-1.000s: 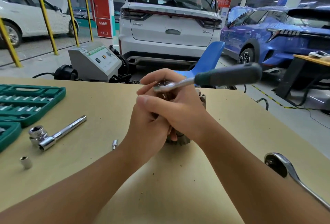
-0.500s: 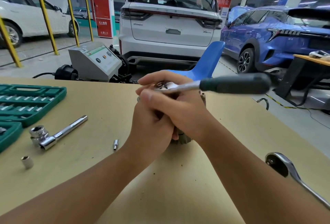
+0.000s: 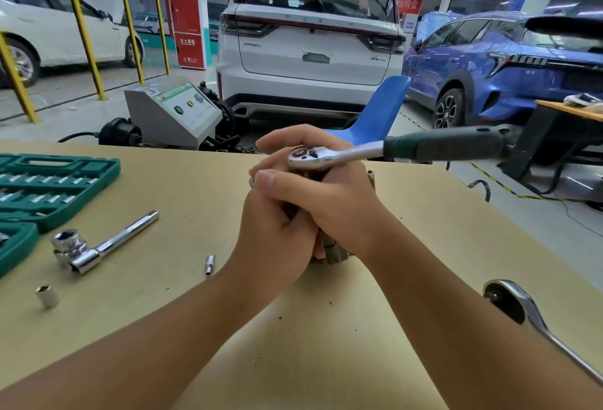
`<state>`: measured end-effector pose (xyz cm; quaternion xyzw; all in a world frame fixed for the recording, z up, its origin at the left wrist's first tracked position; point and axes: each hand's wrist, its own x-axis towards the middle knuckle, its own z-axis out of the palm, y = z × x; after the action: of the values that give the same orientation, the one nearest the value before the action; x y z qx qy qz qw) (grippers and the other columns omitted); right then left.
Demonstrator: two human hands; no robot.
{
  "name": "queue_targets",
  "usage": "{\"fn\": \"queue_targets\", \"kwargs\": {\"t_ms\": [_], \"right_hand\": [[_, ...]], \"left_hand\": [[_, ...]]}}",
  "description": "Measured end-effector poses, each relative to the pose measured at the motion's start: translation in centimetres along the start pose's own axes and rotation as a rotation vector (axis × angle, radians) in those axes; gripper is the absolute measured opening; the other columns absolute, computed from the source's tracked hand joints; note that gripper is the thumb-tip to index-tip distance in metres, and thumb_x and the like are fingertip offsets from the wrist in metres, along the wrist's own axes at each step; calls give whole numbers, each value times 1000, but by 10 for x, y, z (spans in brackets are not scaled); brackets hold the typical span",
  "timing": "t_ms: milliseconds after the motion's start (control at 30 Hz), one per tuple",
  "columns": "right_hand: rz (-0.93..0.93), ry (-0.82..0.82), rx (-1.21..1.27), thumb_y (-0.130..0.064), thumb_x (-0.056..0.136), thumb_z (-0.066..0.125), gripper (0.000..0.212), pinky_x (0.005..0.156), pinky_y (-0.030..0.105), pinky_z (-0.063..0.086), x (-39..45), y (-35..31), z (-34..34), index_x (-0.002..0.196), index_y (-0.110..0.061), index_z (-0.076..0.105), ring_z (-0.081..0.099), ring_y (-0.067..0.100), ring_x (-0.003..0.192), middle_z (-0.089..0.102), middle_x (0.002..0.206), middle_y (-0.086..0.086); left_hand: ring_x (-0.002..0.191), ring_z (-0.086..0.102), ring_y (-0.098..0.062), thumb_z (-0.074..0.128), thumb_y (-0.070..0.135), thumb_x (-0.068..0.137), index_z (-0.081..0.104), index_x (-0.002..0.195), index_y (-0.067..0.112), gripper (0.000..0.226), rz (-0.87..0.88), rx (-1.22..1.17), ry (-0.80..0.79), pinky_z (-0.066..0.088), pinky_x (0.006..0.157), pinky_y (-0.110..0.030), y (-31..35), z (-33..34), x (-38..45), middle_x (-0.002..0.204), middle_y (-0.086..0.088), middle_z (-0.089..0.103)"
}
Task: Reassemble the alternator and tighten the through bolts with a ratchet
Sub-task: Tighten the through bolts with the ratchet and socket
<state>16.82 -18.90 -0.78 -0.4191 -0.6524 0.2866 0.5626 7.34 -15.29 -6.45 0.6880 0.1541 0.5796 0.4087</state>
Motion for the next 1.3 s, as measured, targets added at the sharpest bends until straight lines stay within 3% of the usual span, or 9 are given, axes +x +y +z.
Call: {"fn": "queue_targets", "kwargs": {"t_ms": [133, 333, 533, 633, 833, 1000, 1100, 1200, 1300], "right_hand": [[71, -6, -8, -41, 87, 71, 25, 59, 60, 61, -1, -4, -1, 107, -27, 75, 76, 31, 91, 77, 101, 6], [182, 50, 350, -70, 99, 36, 77, 98, 53, 56, 3, -1, -3, 111, -5, 75, 74, 33, 104, 76, 105, 21], [34, 32, 90, -27, 92, 69, 31, 93, 48, 60, 3, 1, 1, 119, -13, 68, 74, 27, 100, 76, 104, 13], [32, 7, 92, -29, 100, 57, 29, 93, 37, 59, 2, 1, 3, 123, -14, 67, 71, 22, 106, 74, 109, 11], [155, 115, 357, -62, 101, 41, 53, 90, 81, 44, 5, 3, -2, 126, -22, 64, 70, 46, 106, 75, 110, 19], [60, 20, 395, -34, 100, 59, 36, 96, 68, 50, 9, 6, -7, 134, -22, 58, 68, 43, 108, 73, 110, 22], [0, -133, 216, -16, 92, 66, 37, 99, 65, 51, 7, 5, -11, 129, -19, 63, 66, 38, 115, 70, 121, 17], [25, -166, 165, -28, 97, 62, 30, 84, 86, 42, 6, 7, -12, 127, -24, 66, 67, 36, 115, 70, 128, 5], [73, -114, 248, -38, 103, 52, 33, 90, 85, 40, 5, 8, -11, 130, -22, 64, 67, 32, 118, 71, 126, 7]], "left_hand": [[65, 72, -29, 50, 3, 104, 69, 105, 25, 28, -46, 39, 29, 58, 47, -42, -2, 1, -1, 80, 1, 71], [44, 61, -28, 62, 17, 101, 65, 117, 19, 17, -40, -87, 10, 49, 42, -31, 7, 1, -6, 75, -4, 70], [53, 68, -33, 58, 8, 101, 67, 112, 22, 20, -129, -137, 55, 54, 44, -35, 7, 3, -1, 78, -6, 70], [49, 66, -35, 61, 11, 99, 68, 105, 22, 14, -155, -199, 60, 54, 44, -36, 10, 3, -2, 73, -9, 68], [39, 56, -18, 60, 17, 100, 66, 113, 25, 17, -60, -167, 27, 49, 40, -30, 11, 1, -4, 68, 1, 65], [37, 51, -19, 60, 24, 100, 64, 110, 24, 10, -51, -143, 17, 48, 42, -36, 5, -1, -1, 60, 3, 57], [38, 53, -26, 54, 6, 98, 66, 106, 19, 19, -57, -90, 41, 47, 41, -34, 2, -3, 0, 59, 1, 58], [43, 58, -25, 52, 5, 103, 68, 108, 22, 24, -42, -77, 21, 48, 42, -32, 3, -4, 0, 64, 2, 63], [42, 56, -24, 59, 14, 102, 66, 108, 21, 12, -50, -109, 15, 48, 43, -33, 4, -2, 0, 66, 1, 62]]}}
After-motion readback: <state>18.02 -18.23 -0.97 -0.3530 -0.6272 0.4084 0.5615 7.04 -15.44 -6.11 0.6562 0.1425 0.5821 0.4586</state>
